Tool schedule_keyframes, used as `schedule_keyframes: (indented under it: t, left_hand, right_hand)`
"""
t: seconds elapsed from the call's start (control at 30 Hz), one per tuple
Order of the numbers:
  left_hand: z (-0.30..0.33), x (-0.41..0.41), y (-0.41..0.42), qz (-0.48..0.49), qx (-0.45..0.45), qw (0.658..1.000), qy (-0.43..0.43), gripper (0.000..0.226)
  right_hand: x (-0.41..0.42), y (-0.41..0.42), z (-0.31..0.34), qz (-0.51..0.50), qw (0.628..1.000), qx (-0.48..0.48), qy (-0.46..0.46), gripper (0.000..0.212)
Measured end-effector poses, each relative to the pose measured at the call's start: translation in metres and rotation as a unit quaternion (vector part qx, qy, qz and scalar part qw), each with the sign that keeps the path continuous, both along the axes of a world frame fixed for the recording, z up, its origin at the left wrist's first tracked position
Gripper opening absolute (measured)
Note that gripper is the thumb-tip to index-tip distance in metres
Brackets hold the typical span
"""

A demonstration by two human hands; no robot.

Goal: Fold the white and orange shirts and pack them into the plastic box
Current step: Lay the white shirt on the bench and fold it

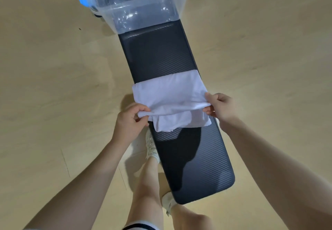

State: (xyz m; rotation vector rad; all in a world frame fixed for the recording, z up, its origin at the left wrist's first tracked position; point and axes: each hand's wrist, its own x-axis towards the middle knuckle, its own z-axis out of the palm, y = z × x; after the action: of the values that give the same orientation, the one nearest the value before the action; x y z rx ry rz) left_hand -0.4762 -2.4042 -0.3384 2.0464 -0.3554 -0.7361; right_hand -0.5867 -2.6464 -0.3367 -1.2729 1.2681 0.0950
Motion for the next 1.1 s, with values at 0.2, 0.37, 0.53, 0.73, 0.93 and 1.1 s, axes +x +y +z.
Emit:
schedule_keyframes:
  t: [0.2, 0.37, 0.53, 0.73, 0.93, 1.1]
  left_hand:
    - [-0.027, -0.034, 0.02, -0.101, 0.049, 0.99, -0.084, 0.031]
    - [-0.04, -0.044, 0.024, -0.137, 0.085, 0.979, -0.121, 0.025]
    - [-0.042, -0.052, 0.026, -0.197, 0.078, 0.966, -0.15, 0.014]
    - [-0.032, -0.047, 0.016, -0.212, 0.154, 0.956, -0.131, 0.04]
    - [-0.05, -0.024, -0.044, -0.248, 0.225, 0.902, -0.274, 0.059]
    - [-0.086, -0.015, -0.047, -0.266, 0.294, 0.887, -0.237, 0.102]
  right_hand:
    - [-0.027, 0.02, -0.025, 0.072, 0.993, -0.07, 0.056, 0.017]
    - [-0.04, 0.024, -0.031, 0.118, 0.981, -0.139, 0.069, 0.014]
    - [-0.053, 0.034, -0.027, 0.132, 0.973, -0.171, 0.087, 0.018]
    - [-0.043, 0.04, -0.034, 0.261, 0.856, -0.403, 0.192, 0.02]
    - [0.023, 0.085, -0.053, 0.421, 0.779, -0.461, -0.061, 0.044]
    - [0.04, 0.087, -0.086, 0.505, 0.765, -0.398, -0.042, 0.062]
